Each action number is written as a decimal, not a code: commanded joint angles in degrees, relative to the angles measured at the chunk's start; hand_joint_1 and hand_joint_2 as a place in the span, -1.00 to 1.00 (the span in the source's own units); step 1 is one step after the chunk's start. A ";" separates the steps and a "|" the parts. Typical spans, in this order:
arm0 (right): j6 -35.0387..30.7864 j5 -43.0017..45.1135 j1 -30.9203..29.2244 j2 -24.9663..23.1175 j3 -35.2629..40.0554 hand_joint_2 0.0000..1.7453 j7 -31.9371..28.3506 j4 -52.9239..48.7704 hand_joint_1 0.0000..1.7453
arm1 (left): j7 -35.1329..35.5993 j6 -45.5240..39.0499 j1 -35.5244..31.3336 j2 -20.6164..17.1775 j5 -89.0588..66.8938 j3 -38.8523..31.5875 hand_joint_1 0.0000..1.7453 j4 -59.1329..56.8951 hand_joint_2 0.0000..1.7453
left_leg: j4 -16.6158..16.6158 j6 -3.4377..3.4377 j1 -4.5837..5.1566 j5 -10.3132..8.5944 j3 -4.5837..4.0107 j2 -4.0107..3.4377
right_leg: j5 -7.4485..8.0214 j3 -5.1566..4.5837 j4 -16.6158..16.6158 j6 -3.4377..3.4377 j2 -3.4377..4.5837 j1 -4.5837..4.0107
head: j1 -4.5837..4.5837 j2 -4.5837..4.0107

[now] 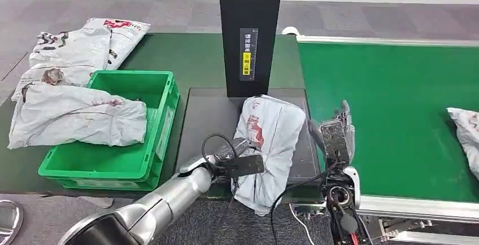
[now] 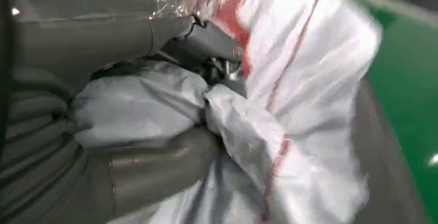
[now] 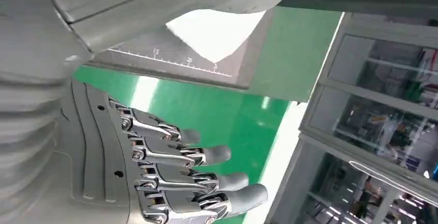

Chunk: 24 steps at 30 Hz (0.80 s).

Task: Moved the parcel from conveyor to table for the left to box.

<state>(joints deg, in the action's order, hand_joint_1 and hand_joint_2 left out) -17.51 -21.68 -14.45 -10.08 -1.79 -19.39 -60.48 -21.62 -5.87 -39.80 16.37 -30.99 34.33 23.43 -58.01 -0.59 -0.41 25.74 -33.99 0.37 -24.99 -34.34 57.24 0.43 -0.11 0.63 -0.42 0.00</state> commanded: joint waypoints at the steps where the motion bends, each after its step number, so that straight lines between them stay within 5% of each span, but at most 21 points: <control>1: -0.51 1.51 -0.17 -0.59 -0.40 1.00 0.17 0.79 -1.00 | 2.35 -1.83 0.97 -5.25 5.23 -15.01 1.00 21.41 1.00 | -0.02 -0.02 -0.01 0.02 -0.11 -0.21 | 0.03 -0.20 0.04 -0.06 0.19 -0.02 | 0.00 0.00; 24: -0.62 1.77 -0.48 -0.54 -0.44 1.00 0.28 0.50 -1.00 | 1.10 -6.10 0.20 -5.95 4.75 -16.63 1.00 21.95 1.00 | 0.03 0.00 0.01 0.03 -0.17 -0.11 | -0.01 -0.20 0.01 -0.02 0.11 0.00 | 0.00 0.00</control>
<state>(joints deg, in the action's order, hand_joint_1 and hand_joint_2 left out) -17.84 -20.35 -13.42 -10.10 -1.79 -19.39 -60.63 -20.00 -8.48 -37.38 12.55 -25.99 22.21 44.48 -58.00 -0.59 -0.41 25.75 -34.22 0.40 -25.00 -34.55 57.25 0.43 -0.11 0.62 -0.41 0.00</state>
